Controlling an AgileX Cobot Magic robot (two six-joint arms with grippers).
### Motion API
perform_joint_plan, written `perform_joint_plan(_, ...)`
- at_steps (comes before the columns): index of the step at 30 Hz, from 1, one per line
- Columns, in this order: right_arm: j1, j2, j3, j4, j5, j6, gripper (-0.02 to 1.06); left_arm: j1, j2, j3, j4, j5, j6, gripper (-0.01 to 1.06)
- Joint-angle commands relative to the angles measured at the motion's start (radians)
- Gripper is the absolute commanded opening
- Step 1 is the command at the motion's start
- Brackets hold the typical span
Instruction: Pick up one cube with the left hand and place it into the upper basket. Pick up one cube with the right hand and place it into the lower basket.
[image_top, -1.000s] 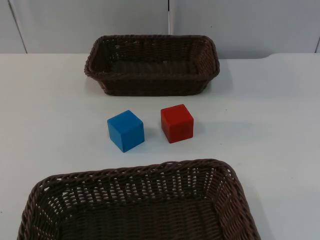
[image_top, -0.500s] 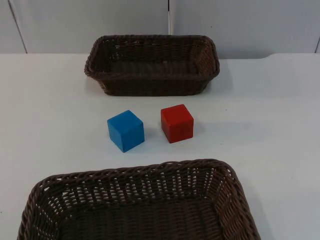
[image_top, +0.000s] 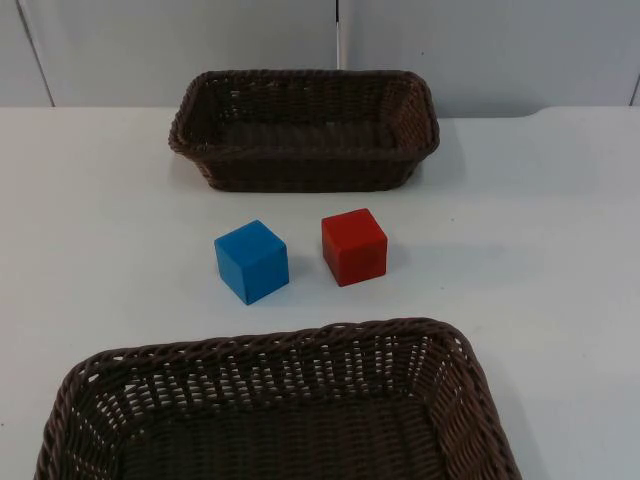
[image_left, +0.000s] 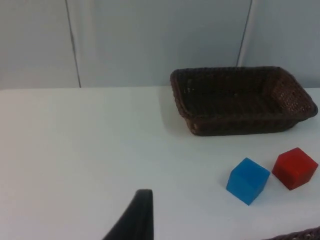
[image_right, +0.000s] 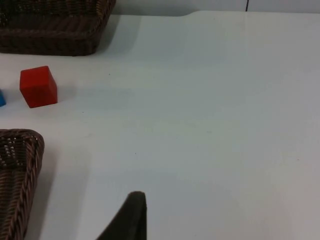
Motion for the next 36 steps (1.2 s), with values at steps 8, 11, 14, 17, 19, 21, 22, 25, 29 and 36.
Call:
perform_joint_plan(8, -0.017, -0.002, 0.001, 0.0, -0.004, -0.01, 1.05, 0.002, 0.189, -0.004, -0.121, -0.152, 0.129, 1.05)
perform_joint_plan(11, -0.048, -0.002, 0.001, 0.0, -0.004, -0.01, 1.05, 0.002, 0.23, -0.004, -0.151, -0.173, 0.151, 1.05)
perform_joint_plan(14, -0.082, -0.002, 0.001, 0.0, -0.004, -0.01, 1.05, 0.002, 0.273, -0.004, -0.198, -0.192, 0.219, 1.05)
perform_joint_plan(17, -0.122, -0.002, 0.001, 0.0, -0.004, -0.01, 1.05, 0.002, 0.339, -0.004, -0.295, -0.232, 0.312, 1.05)
perform_joint_plan(19, -0.125, -0.002, 0.001, 0.0, -0.004, -0.01, 1.05, 0.002, 0.358, -0.004, -0.323, -0.241, 0.344, 1.05)
perform_joint_plan(21, -0.125, -0.002, 0.001, 0.002, -0.004, -0.01, 1.05, 0.002, 0.394, -0.004, -0.376, -0.258, 0.398, 1.05)
perform_joint_plan(22, -0.125, -0.002, 0.001, 0.0, -0.004, -0.01, 1.05, 0.002, 0.412, -0.004, -0.403, -0.268, 0.421, 1.05)
perform_joint_plan(25, -0.125, -0.002, 0.001, 0.003, -0.004, -0.01, 1.05, 0.002, 0.448, -0.004, -0.448, -0.284, 0.464, 1.05)
perform_joint_plan(29, -0.125, -0.002, 0.001, 0.003, -0.004, -0.01, 1.05, -0.002, 0.494, -0.008, -0.47, -0.306, 0.498, 1.05)
perform_joint_plan(36, -0.125, -0.002, 0.001, 0.003, -0.004, -0.01, 1.05, -0.04, 0.568, -0.074, -0.46, -0.295, 0.514, 1.05)
